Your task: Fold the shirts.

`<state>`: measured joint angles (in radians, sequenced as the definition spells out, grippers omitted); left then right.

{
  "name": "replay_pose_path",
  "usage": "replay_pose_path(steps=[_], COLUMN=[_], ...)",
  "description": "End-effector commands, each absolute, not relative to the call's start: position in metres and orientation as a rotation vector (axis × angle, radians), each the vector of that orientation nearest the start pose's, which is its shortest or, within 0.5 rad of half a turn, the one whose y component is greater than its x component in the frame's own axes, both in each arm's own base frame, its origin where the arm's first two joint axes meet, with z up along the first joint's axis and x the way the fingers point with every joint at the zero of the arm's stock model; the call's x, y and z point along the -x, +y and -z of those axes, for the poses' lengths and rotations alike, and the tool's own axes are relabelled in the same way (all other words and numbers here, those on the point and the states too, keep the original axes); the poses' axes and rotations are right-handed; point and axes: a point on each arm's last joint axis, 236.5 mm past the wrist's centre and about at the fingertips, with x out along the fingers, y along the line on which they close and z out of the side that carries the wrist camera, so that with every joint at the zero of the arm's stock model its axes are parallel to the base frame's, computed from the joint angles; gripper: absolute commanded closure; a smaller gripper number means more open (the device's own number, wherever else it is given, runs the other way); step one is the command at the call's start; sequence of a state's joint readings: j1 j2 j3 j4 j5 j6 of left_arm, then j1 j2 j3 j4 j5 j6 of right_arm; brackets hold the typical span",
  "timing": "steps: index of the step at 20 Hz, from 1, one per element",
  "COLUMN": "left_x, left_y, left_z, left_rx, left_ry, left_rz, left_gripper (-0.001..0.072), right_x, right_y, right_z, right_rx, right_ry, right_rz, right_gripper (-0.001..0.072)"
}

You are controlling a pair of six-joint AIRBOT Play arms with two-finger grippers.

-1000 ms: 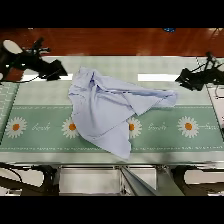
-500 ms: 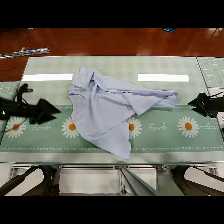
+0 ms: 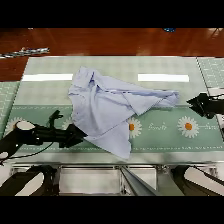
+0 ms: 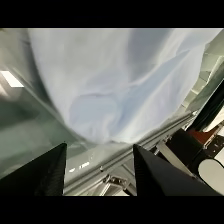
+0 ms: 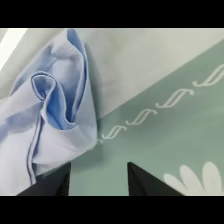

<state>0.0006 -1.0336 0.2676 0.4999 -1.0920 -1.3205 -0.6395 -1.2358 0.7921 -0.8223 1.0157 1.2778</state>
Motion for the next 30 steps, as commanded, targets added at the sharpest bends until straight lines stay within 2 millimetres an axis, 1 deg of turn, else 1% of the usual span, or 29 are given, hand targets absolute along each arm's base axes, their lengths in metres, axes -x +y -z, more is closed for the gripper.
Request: replay_pose_path(steps=[1,3,4,5,6,8,10,12,13,16,18,20,22,23,25,27,28,29,30], left_x=[-0.187,-0.198,-0.205,-0.213,-0.222,-0.238,-0.245,-0.245,-0.245,-0.245,-0.244,-0.244,-0.244,-0.245,-0.246,-0.254,-0.262,-0.275,-0.292], left_y=[-0.205,-0.206,-0.207,-0.208,-0.209,-0.212,-0.216,-0.217,-0.216,-0.217,-0.217,-0.217,-0.217,-0.217,-0.217,-0.219,-0.220,-0.219,-0.216], left_z=[0.104,0.114,0.114,0.112,0.108,0.097,0.087,0.086,0.087,0.087,0.086,0.086,0.086,0.086,0.085,0.076,0.067,0.051,0.030], left_rx=[1.077,1.097,1.087,1.082,1.072,1.058,1.037,1.037,1.033,1.033,1.034,1.035,1.035,1.036,1.035,1.030,1.020,1.014,1.028], left_ry=[1.542,1.517,1.495,1.474,1.447,1.410,1.389,1.389,1.390,1.391,1.393,1.393,1.392,1.392,1.387,1.367,1.342,1.303,1.259], left_rz=[0.305,0.259,0.274,0.288,0.306,0.340,0.387,0.391,0.392,0.392,0.394,0.394,0.394,0.394,0.397,0.419,0.452,0.501,0.539], left_gripper=[0.0199,0.0202,0.0306,0.0578,0.0686,0.0688,0.0688,0.0688,0.0688,0.0688,0.0688,0.0688,0.0688,0.0688,0.0688,0.0688,0.0688,0.0688,0.0688], right_x=[-0.347,-0.347,-0.347,-0.347,-0.346,-0.348,-0.356,-0.368,-0.376,-0.405,-0.423,-0.433,-0.437,-0.437,-0.438,-0.441,-0.442,-0.444,-0.448], right_y=[-0.084,-0.084,-0.085,-0.084,-0.084,-0.084,-0.079,-0.070,-0.068,-0.071,-0.069,-0.061,-0.047,-0.041,-0.033,-0.035,-0.038,-0.041,-0.044], right_z=[0.038,0.038,0.039,0.043,0.050,0.065,0.079,0.089,0.093,0.098,0.101,0.108,0.118,0.121,0.120,0.106,0.094,0.078,0.055], right_rx=[-0.934,-0.932,-0.934,-0.941,-0.954,-0.991,-0.989,-0.962,-0.963,-0.976,-0.977,-0.984,-0.986,-0.982,-0.965,-0.942,-0.926,-0.898,-0.867], right_ry=[1.045,1.043,1.045,1.056,1.073,1.100,1.142,1.187,1.196,1.198,1.203,1.226,1.269,1.287,1.290,1.263,1.244,1.223,1.195], right_rz=[0.100,0.103,0.104,0.105,0.107,0.113,0.086,0.050,0.047,0.047,0.041,0.031,0.005,-0.008,-0.033,-0.048,-0.056,-0.075,-0.106], right_gripper=[0.0298,0.0298,0.0299,0.0299,0.0299,0.0298,0.0299,0.0299,0.0299,0.0298,0.0299,0.0299,0.0311,0.0368,0.0683,0.0692,0.0692,0.0692,0.0692])
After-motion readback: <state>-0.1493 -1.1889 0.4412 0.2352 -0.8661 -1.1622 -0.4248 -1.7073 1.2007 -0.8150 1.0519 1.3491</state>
